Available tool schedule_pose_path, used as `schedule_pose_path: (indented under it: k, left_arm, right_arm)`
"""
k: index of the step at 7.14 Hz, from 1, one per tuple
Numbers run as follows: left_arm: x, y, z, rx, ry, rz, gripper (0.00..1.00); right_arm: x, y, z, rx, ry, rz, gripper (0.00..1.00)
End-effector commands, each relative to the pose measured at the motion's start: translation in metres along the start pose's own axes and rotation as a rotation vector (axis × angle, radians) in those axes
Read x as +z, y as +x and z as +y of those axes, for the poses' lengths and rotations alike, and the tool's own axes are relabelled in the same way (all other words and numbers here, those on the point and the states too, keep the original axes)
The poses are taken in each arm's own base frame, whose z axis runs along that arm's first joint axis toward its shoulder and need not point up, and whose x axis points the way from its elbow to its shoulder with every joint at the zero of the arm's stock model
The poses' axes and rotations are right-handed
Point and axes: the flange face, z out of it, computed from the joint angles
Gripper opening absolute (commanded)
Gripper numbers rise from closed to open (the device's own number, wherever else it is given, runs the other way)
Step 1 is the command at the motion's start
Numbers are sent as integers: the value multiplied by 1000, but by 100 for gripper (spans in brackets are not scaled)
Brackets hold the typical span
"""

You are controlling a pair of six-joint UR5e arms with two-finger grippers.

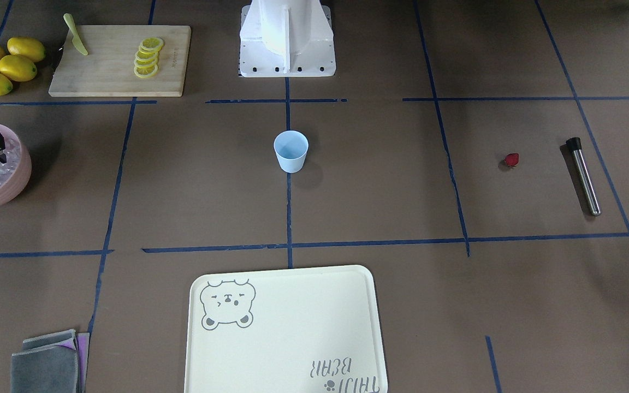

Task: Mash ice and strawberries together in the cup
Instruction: 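Lower the right gripper into the pink bowl of ice cubes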

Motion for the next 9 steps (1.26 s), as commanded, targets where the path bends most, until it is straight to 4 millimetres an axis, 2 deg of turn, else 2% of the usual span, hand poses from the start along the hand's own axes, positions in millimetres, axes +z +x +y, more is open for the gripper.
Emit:
schedule_pose_path:
  k: [1, 3, 7, 9]
  left_arm:
    - [0, 0, 0, -1, 1, -1, 100]
    - [0, 0, 0, 0, 0, 1, 100]
    - [0, 0, 0, 0, 0, 1, 100]
    - [0, 0, 0, 0, 0, 1, 100]
  right_arm:
    - [6, 0, 5, 0, -17, 1, 63]
    - [11, 7, 16, 5, -30, 11, 62]
    - [13, 4, 15, 7, -34, 12, 59]
    - [21, 7, 15, 8, -47, 15, 58]
